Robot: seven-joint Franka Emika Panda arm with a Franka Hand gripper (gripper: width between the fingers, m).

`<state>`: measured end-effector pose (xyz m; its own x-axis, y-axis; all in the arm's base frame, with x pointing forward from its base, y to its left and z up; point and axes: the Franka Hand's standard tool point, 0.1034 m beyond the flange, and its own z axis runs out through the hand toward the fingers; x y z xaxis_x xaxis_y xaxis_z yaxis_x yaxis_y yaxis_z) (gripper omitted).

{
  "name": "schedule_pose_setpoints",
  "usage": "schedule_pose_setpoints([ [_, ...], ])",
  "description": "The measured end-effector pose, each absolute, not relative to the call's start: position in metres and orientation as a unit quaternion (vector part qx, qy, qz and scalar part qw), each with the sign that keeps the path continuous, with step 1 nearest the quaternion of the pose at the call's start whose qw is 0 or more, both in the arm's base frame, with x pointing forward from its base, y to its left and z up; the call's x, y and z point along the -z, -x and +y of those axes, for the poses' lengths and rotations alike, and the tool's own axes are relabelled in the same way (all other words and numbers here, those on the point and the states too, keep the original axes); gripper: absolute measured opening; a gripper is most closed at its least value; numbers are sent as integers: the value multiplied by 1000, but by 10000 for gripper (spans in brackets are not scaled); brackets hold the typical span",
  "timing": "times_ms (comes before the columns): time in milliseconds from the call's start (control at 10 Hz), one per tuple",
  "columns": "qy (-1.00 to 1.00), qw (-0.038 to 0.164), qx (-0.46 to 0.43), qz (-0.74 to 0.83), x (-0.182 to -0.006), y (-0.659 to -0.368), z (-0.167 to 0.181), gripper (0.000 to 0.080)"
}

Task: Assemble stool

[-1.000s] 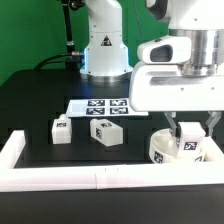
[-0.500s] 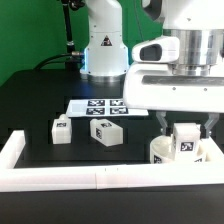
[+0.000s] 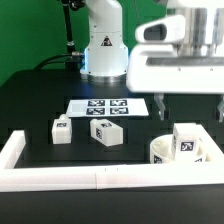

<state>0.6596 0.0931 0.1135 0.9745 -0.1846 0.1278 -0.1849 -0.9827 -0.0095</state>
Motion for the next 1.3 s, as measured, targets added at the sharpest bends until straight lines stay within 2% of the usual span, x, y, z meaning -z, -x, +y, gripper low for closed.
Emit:
schedule_pose_setpoints([
  [600,-994,3,-61,-94,-109,-659,91,649],
  [1000,-998,4,-46,-32,-123,-630,49,649],
  [1100,-999,7,-42,-25,-119,-625,37,649],
  [1300,-999,11,-43,31,-118,-626,34,649],
])
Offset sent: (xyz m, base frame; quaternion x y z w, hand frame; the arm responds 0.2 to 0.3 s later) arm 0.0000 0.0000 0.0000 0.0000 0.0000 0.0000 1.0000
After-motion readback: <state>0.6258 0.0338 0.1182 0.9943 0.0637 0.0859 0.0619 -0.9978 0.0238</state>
